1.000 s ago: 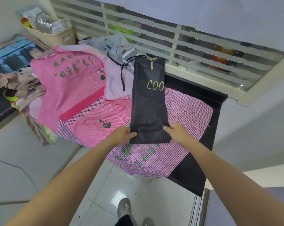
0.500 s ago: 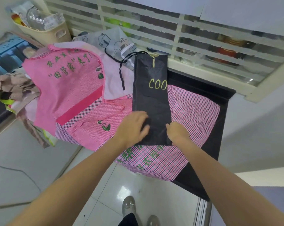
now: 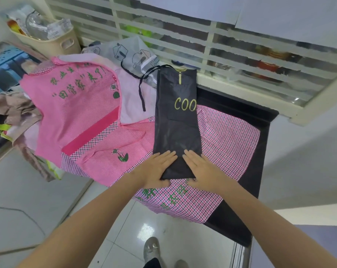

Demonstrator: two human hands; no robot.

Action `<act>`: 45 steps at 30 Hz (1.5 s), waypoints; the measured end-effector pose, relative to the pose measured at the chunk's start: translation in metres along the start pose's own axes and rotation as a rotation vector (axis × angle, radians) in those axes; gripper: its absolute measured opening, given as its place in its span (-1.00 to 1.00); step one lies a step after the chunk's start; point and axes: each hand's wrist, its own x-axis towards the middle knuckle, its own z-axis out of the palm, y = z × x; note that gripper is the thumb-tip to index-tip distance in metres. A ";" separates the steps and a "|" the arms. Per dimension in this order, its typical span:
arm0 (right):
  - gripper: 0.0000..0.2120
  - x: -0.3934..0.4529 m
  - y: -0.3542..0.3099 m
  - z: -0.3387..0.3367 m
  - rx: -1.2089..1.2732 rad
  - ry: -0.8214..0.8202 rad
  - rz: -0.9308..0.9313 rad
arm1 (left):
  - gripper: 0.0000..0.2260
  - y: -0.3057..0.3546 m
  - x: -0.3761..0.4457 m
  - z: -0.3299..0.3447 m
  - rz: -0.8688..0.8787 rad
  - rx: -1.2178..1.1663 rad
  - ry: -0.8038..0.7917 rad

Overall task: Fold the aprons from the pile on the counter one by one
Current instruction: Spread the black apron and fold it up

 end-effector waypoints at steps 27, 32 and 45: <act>-0.58 0.064 0.015 -0.044 0.437 0.006 0.708 | -0.78 -0.023 0.017 -0.039 -0.414 -0.269 0.689; -0.62 0.068 0.011 -0.042 0.390 0.018 0.763 | -0.36 -0.015 0.036 -0.032 -0.005 0.145 0.169; -0.27 0.045 0.019 -0.032 0.107 -0.029 0.116 | -0.21 -0.045 0.048 -0.030 0.079 -0.061 0.020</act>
